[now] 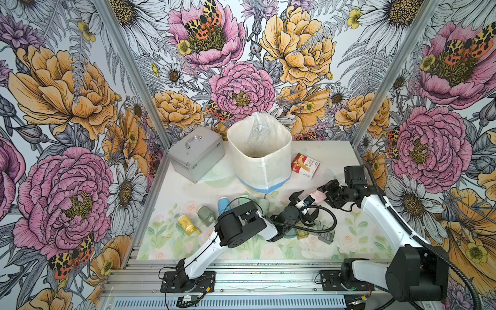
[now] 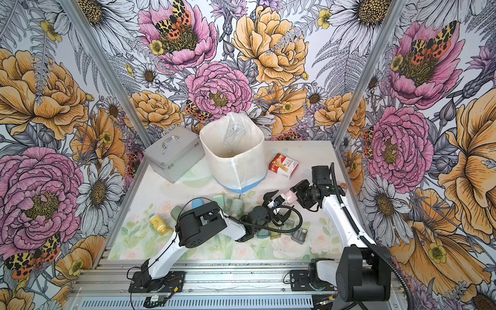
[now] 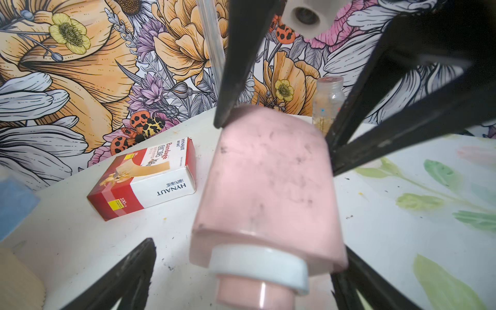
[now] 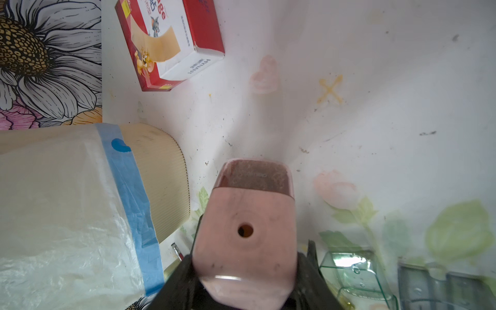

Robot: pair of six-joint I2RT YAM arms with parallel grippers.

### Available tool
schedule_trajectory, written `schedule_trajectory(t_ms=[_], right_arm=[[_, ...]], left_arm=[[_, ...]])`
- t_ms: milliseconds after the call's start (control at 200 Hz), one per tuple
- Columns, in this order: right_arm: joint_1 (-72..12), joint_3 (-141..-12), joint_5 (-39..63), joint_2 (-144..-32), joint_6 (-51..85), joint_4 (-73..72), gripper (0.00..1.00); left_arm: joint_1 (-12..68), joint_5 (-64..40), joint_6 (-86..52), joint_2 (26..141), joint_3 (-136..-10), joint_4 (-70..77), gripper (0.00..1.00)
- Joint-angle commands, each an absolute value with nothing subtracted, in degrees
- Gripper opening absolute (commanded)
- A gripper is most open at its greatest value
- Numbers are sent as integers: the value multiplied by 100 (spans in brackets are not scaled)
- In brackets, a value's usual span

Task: Take out the pencil sharpener tray and clean the shavings
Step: Pick up the pencil sharpener from the center of the board.

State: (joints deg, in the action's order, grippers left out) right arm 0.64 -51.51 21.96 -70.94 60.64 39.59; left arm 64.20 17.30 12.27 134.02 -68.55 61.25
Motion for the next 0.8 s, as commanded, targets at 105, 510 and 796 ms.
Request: schedule_trajectory(t_ms=[105,510,796], right_arm=[[17,-5114,2602,-6848,6220,3814,42],[12,-4968,2996,-6731,6258,3818,42],[22,-4931,3049,-6754,6245,3814,43]], left_arm=[[6383,1394,1327,13579,-6887,6329,99],[6383,1239,1620,13664,-6801,6672,81],[6424,886,1980,13497,-6606,6873,49]])
